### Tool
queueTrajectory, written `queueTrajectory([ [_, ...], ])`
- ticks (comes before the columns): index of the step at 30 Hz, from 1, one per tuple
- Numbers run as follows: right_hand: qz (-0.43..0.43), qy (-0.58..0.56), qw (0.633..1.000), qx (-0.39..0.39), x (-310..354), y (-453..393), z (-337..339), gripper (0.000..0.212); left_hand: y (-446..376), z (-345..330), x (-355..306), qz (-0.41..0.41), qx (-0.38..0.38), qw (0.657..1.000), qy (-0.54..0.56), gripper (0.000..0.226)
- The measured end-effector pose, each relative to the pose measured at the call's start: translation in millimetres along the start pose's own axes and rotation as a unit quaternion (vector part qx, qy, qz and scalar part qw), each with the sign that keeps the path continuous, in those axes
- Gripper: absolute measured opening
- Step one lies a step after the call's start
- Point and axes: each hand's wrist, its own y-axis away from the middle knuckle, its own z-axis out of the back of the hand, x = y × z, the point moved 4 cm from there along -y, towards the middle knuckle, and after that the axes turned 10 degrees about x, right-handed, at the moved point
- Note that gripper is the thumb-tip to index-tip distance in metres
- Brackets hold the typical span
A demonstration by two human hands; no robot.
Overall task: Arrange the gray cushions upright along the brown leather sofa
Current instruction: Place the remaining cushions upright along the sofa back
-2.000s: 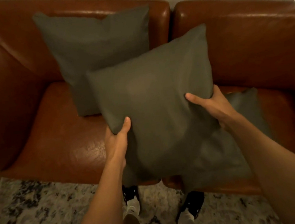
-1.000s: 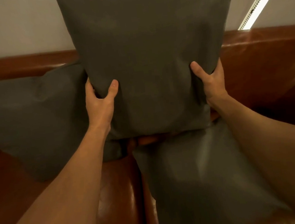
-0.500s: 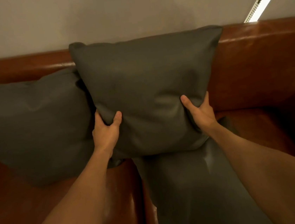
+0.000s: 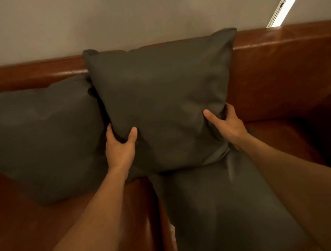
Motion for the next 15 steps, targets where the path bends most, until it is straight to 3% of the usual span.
queueTrajectory([
  [6, -0.043, 0.067, 0.997, 0.016, -49.1, 44.4, 28.2, 0.09, 69.6, -29.5, 57.4, 0.09, -0.024, 0.996, 0.009, 0.08],
  [13, -0.143, 0.153, 0.977, 0.025, -132.6, 84.8, 67.0, 0.092, 119.4, -87.8, 132.6, 0.23, 0.114, 0.966, 0.028, 0.091],
  [15, -0.168, 0.155, 0.973, 0.033, -152.3, 92.0, 76.3, 0.099, 125.2, -100.1, 147.5, 0.243, 0.138, 0.959, 0.035, 0.104],
])
